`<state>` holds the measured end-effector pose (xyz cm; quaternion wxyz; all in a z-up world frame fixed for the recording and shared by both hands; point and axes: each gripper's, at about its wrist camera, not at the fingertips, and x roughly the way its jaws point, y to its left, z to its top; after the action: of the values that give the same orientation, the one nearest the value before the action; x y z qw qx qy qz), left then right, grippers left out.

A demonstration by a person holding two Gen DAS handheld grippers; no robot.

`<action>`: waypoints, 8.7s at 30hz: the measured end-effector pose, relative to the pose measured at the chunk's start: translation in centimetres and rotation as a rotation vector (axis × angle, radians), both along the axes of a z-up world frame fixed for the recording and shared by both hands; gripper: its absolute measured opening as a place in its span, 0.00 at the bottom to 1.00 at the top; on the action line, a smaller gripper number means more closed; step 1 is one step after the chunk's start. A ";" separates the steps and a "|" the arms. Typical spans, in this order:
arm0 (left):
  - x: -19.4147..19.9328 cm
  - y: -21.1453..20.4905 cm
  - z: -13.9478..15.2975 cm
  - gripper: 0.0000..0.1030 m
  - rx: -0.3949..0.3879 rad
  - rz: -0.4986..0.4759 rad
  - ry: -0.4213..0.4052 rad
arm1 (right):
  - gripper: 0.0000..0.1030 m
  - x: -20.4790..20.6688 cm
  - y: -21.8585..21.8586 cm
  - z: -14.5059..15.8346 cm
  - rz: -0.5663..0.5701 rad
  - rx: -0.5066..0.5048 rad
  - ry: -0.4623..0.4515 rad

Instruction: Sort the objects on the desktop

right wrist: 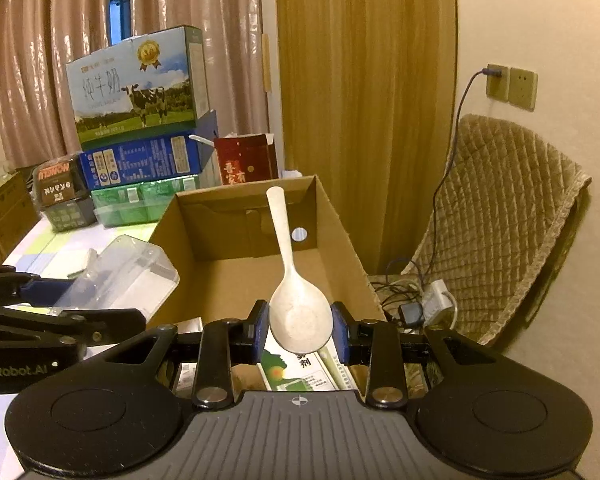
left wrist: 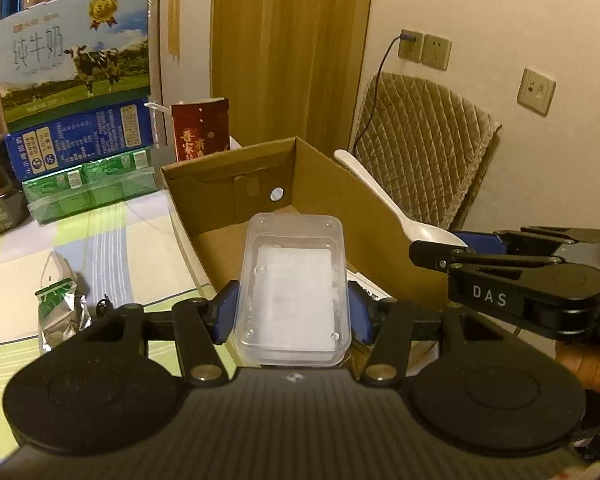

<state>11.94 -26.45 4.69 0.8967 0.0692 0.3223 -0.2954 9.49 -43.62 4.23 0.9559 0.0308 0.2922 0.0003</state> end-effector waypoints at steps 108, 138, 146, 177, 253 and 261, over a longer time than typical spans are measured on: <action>-6.7 27.7 -2.3 0.99 0.031 0.545 0.064 | 0.98 -6.4 19.7 -2.4 0.455 0.022 0.065; 9.0 26.0 -9.3 0.98 0.002 0.337 0.176 | 0.54 7.9 23.5 -11.3 0.382 -0.097 0.196; 12.9 24.8 -10.3 0.97 -0.024 0.291 0.198 | 0.53 11.0 23.5 -12.3 0.343 -0.105 0.207; 11.9 29.3 -12.4 0.50 0.052 0.332 0.261 | 0.46 16.3 24.9 -14.3 0.327 -0.042 0.164; -0.3 22.0 -13.2 0.44 0.185 0.261 0.281 | 0.11 -1.1 21.8 -13.1 0.281 0.042 0.262; -0.6 22.1 -12.7 0.44 0.157 0.263 0.281 | 0.11 -1.0 21.8 -12.8 0.278 0.041 0.247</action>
<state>11.36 -4.32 -8.06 0.8656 0.0541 0.4725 -0.1565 8.44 -21.77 -8.55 0.9026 0.0093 0.4087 0.1346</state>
